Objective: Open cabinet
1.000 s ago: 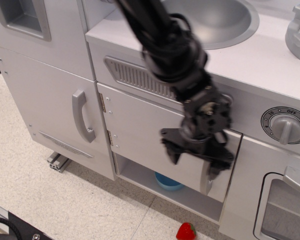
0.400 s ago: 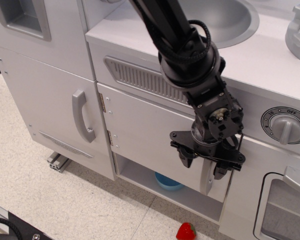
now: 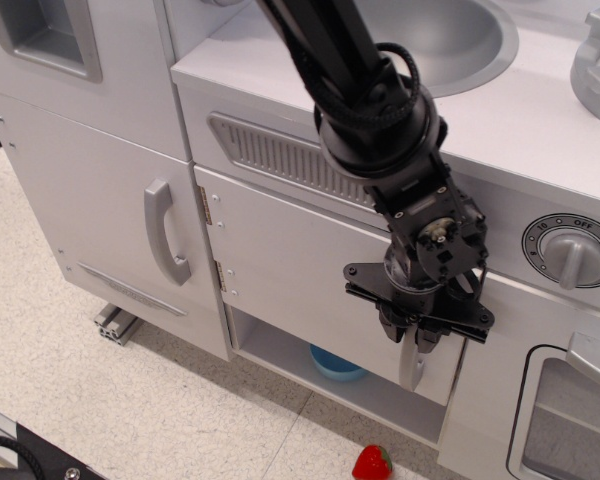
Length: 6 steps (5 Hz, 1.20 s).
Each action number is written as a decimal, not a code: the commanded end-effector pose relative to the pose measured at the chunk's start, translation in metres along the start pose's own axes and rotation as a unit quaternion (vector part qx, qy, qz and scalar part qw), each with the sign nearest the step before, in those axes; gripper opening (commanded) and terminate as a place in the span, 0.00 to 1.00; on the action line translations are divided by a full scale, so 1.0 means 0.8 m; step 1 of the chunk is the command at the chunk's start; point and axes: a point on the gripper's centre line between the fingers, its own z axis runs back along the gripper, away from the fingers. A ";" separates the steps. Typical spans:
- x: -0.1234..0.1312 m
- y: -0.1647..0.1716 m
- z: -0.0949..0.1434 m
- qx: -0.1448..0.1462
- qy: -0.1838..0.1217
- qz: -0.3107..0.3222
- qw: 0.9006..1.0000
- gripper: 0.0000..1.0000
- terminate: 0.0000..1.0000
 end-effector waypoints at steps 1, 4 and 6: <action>-0.020 0.012 0.032 -0.017 -0.007 -0.028 0.999 0.00 0.00; -0.046 0.034 0.111 -0.017 0.012 -0.068 0.997 1.00 0.00; 0.002 0.013 0.151 -0.034 -0.004 -0.018 0.999 1.00 0.00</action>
